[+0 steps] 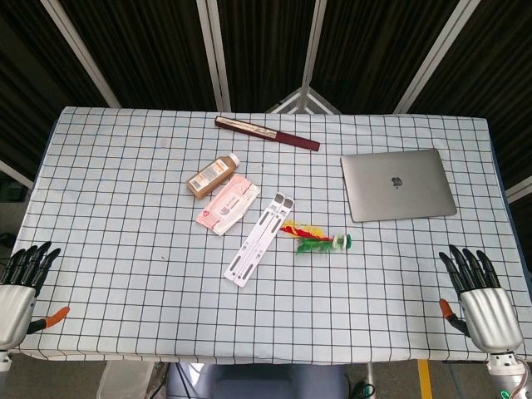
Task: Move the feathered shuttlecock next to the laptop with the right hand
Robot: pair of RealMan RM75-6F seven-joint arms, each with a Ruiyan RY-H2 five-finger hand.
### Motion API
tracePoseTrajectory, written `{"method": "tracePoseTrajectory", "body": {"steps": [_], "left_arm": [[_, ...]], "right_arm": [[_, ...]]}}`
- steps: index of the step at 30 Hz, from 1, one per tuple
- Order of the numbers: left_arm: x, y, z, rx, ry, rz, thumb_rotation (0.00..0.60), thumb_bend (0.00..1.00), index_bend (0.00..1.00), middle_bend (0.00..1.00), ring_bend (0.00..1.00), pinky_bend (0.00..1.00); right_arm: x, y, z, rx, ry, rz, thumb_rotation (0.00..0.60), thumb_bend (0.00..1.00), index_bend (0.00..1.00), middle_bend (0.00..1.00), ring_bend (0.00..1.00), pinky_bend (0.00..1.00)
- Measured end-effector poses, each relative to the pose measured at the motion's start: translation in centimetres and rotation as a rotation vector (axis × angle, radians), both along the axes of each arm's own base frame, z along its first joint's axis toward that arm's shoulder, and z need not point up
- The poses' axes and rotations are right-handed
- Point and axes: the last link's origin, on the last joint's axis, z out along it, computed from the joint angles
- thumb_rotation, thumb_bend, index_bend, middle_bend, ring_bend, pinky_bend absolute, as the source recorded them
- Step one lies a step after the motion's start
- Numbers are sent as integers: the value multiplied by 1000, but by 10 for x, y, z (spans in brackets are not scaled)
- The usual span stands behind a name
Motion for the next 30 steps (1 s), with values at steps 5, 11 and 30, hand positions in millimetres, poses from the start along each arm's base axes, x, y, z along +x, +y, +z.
{"method": "tracePoseTrajectory", "body": {"steps": [5,11,30], "left_arm": [[0,0,0,0,1,1,600,0,0,0,0,0],[1,-1,0,0,-2,-7,600,0,0,0,0,0],[-1,1,2,-16,-37,11,600,0,0,0,0,0]], "right_arm": [[4,-4,-3,9,-29,-3,600,390,0,0,0,0],[15,-17,-16,53,-100,-17,600,390,12,0,0,0],[134,-131,-124,260,-337,-37,600,391,424,145,0,0]]}}
